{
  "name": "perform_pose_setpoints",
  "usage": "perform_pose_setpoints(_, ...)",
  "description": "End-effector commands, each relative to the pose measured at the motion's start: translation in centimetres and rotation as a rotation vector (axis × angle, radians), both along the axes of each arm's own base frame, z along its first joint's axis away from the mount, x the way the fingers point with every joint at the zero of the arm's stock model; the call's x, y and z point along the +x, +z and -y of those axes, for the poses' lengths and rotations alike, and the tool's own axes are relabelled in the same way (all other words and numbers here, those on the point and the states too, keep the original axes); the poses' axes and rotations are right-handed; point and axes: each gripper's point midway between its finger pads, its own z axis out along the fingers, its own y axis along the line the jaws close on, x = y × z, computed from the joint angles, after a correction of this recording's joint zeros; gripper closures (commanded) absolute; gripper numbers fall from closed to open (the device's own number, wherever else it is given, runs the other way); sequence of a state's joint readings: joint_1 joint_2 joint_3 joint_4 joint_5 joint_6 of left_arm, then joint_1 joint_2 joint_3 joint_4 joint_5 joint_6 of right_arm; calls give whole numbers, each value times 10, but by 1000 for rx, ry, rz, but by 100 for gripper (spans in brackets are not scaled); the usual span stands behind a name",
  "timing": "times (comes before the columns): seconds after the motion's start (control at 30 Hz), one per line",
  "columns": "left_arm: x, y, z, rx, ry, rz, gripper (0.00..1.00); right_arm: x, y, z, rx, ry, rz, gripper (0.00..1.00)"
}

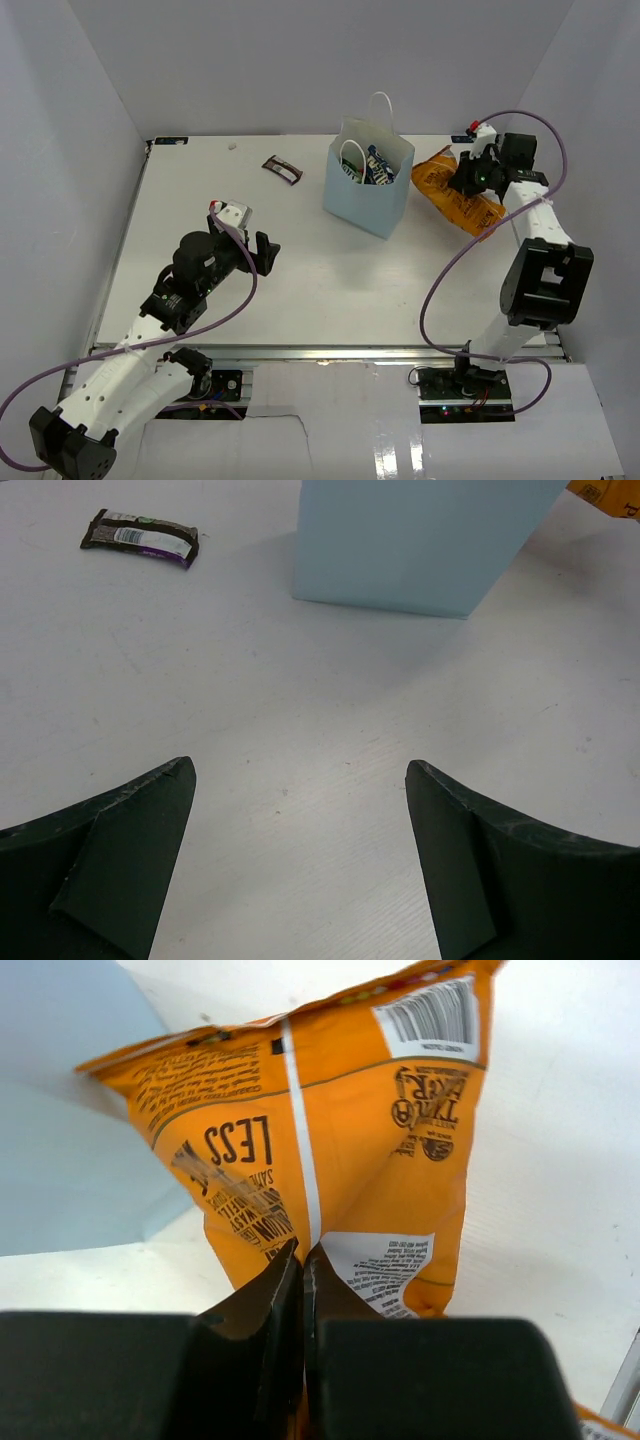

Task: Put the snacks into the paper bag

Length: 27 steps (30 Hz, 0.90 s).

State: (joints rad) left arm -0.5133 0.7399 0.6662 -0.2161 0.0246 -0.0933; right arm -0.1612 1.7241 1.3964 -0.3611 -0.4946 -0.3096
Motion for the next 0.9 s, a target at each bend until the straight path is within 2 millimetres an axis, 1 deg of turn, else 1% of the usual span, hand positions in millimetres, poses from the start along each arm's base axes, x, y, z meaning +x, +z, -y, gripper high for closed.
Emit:
perform_pose_setpoints(0.0, 0, 13, -1, -18, 0, 39, 4, -2, 58, -10, 53, 14, 194, 92)
perform_pose_setpoints(0.03, -1, 13, -1, -18, 0, 39, 4, -4, 67, -10, 55, 9, 224, 92)
perform_pose_setpoints(0.07, 0, 12, -1, -17, -1, 38, 4, -12, 79, -11, 63, 1, 252, 92)
perform_pose_setpoints(0.1, -1, 13, -1, -18, -1, 39, 4, -16, 88, -13, 69, 2, 278, 92)
perform_pose_setpoints(0.13, -1, 13, -1, -18, -3, 39, 4, -21, 105, -14, 66, 4, 330, 92)
perform_pose_setpoints(0.17, -1, 13, 0, -19, -4, 39, 4, -25, 109, -18, 82, 9, 338, 92)
perform_pose_setpoints(0.23, 0, 12, 0, -18, -6, 36, 4, -30, 124, -20, 91, 11, 373, 92)
perform_pose_setpoints(0.27, 0, 11, 0, -16, -4, 33, 4, -34, 136, -22, 93, 15, 403, 92)
perform_pose_setpoints(0.43, 0, 11, -1, -16, -1, 35, 4, -48, 177, -32, 119, 55, 493, 92)
perform_pose_setpoints(0.5, 0, 10, -1, -14, -1, 32, 4, -54, 192, -40, 146, 98, 525, 92)
perform_pose_setpoints(0.53, 1, 10, -1, -13, 0, 31, 4, -57, 205, -44, 154, 128, 553, 92)
perform_pose_setpoints(0.57, 1, 9, 0, -13, -1, 30, 4, -61, 212, -50, 167, 163, 568, 92)
perform_pose_setpoints(0.6, 1, 9, -1, -12, 3, 30, 4, -63, 225, -54, 172, 177, 599, 92)
perform_pose_setpoints(0.67, 1, 9, -1, -12, 5, 30, 4, -67, 236, -61, 183, 213, 622, 92)
perform_pose_setpoints(0.73, 1, 9, -2, -10, 4, 30, 4, -70, 258, -69, 189, 253, 678, 92)
perform_pose_setpoints(0.77, 1, 9, -1, -13, 0, 30, 4, -72, 263, -74, 195, 268, 686, 92)
perform_pose_setpoints(0.83, -2, 16, 2, -34, -18, 44, 3, -77, 277, -81, 206, 299, 712, 92)
perform_pose_setpoints(0.87, -2, 23, 4, -69, -18, 58, 2, -81, 282, -86, 211, 317, 723, 92)
